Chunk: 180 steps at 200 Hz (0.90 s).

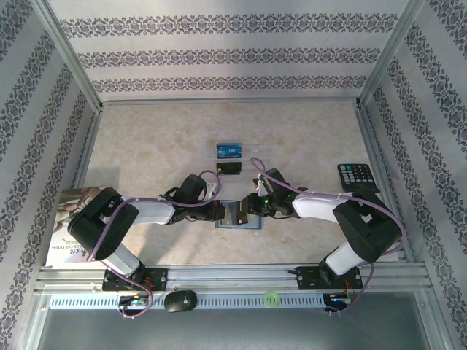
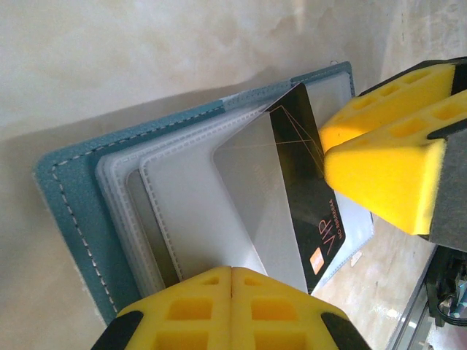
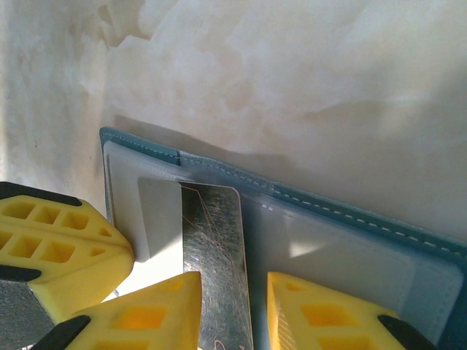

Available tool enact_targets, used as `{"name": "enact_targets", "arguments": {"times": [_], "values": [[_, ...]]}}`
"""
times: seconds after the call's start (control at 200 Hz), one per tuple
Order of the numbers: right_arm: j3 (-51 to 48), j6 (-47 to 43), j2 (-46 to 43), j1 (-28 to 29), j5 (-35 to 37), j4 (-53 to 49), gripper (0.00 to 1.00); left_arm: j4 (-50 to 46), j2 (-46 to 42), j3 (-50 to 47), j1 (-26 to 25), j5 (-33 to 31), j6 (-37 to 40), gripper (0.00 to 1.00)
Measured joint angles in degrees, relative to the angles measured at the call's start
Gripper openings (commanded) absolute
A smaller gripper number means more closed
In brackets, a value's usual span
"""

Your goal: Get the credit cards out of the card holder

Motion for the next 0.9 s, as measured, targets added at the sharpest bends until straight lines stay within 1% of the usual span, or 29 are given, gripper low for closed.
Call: {"name": "enact_targets", "arguments": {"times": [0.045,0.165,0.2,0.265,0.36,0.485,0.655,0.74,0.834,0.899], "values": [[0.2,-0.02,0.22,0.0,-0.22,0.02,0.3,0.0,0.0,0.02,0.02,0.09,0.0,0.0],[0.81,-0.2,1.6,0.0,-1.38,0.48,0.21,-0.02,0.0,0.07,0.02,0.13,0.02,0.0],[0.85,-0.24,1.84,0.0,-1.55,0.61,0.17,-0.02,0.04,0.07,0.02,0.13,0.04,0.0],[0.92,-0.66,2.03,0.0,-1.77,0.61,0.08,0.0,0.11,0.07,0.02,0.24,0.09,0.0],[0.92,-0.59,1.95,-0.02,-2.01,0.68,0.0,0.02,0.11,0.09,0.02,0.33,0.15,0.0],[0.44,-0.7,-0.74,-0.31,-0.66,-0.2,0.0,0.02,0.11,0.09,0.02,0.33,0.15,0.0],[-0.39,-2.16,-9.42,-2.34,5.11,-5.73,0.0,0.02,0.11,0.11,0.02,0.33,0.13,0.0],[-0.37,-3.39,-12.92,-3.3,7.17,-7.3,0.0,0.0,-0.04,0.13,0.02,0.26,0.02,0.13],[-0.35,-4.68,-14.71,-3.52,7.63,-7.72,0.0,-0.07,-0.85,0.13,0.0,-0.11,-0.42,0.2],[-0.35,-5.51,-15.67,-3.54,7.63,-7.76,0.0,-0.55,-2.36,0.13,0.09,-0.87,-0.76,0.23]]}}
